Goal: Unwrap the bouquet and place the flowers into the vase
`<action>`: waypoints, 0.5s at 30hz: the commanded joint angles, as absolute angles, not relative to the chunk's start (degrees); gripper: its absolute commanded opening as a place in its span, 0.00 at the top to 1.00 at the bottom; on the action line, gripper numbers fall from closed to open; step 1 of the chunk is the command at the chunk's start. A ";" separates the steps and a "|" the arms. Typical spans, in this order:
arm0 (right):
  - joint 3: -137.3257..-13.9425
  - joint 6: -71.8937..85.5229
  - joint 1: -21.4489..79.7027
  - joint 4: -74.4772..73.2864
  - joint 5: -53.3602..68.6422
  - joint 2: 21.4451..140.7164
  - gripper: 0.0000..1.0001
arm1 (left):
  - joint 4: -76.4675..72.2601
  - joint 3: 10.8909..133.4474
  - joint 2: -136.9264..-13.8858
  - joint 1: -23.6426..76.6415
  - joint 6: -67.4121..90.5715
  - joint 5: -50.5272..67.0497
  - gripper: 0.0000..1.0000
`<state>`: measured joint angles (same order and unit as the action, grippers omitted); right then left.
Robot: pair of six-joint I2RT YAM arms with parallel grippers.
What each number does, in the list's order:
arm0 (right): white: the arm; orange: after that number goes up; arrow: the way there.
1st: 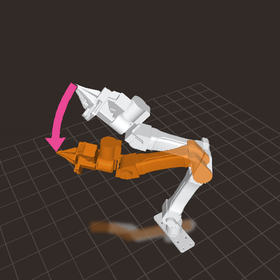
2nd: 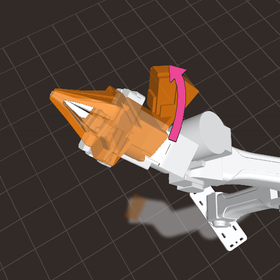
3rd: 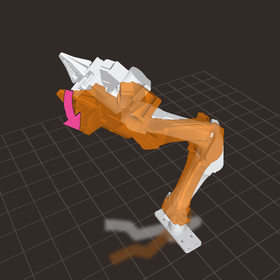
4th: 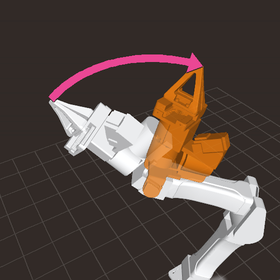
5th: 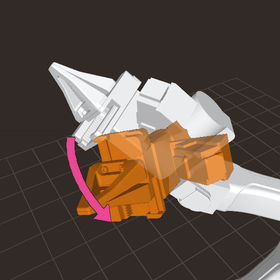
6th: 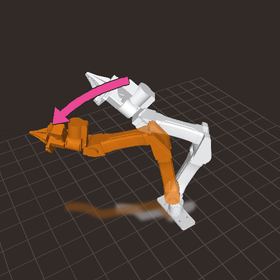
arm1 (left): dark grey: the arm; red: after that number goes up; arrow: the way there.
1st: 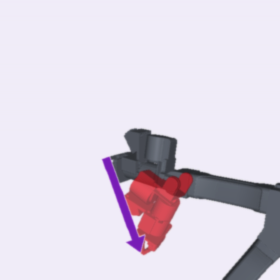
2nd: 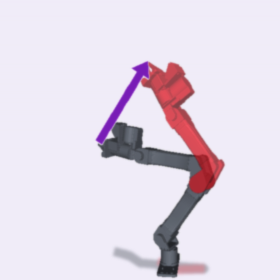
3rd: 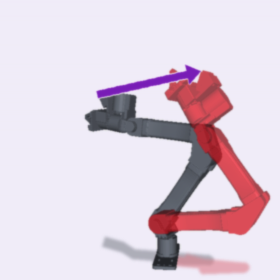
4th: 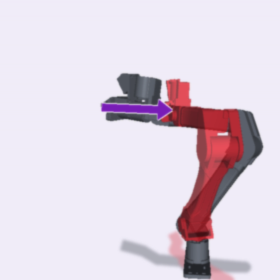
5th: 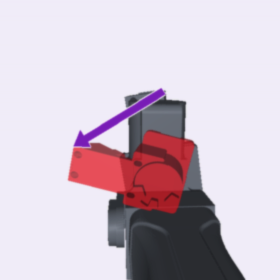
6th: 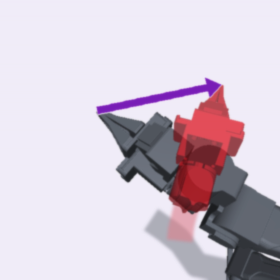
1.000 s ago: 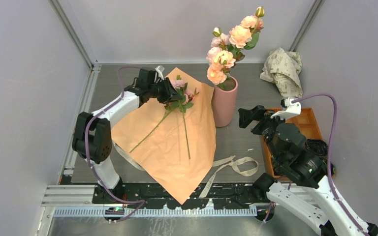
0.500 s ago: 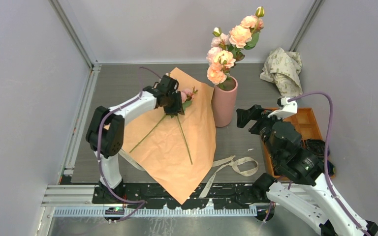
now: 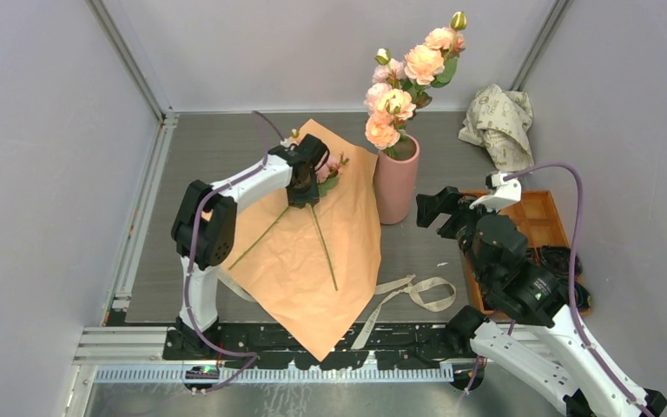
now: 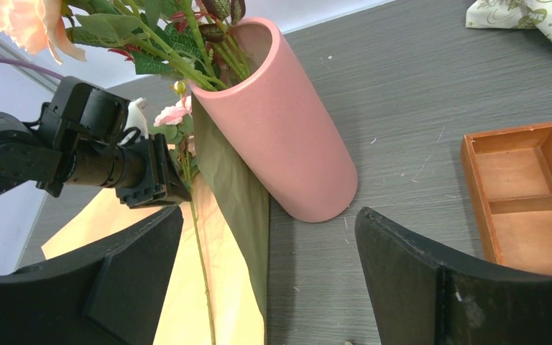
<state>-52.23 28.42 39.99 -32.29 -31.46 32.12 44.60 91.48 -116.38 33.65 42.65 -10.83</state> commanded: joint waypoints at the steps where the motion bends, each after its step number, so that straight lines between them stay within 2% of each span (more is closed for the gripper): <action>1: -52.21 28.39 40.16 -30.77 -32.67 31.26 0.05 | 47.63 97.22 -118.42 33.47 44.00 -14.95 0.62; 6: -52.37 28.39 40.16 -31.30 -32.82 30.96 0.05 | 49.81 102.94 -123.92 33.44 44.21 -14.20 0.64; 11: -51.96 28.31 40.11 -31.91 -33.73 30.09 0.05 | 46.89 100.78 -124.65 33.47 46.07 -12.32 0.65; 12: -51.95 28.30 40.16 -31.90 -33.79 30.14 0.05 | 46.97 100.80 -124.89 33.41 46.20 -12.31 0.67; 15: -51.95 28.45 40.17 -31.83 -33.52 30.48 0.05 | 47.85 101.41 -125.11 33.46 45.99 -12.59 0.81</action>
<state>-51.83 28.42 39.99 -32.62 -32.47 30.59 47.44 100.64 -125.58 33.63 45.01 -12.36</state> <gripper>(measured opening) 0.952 0.260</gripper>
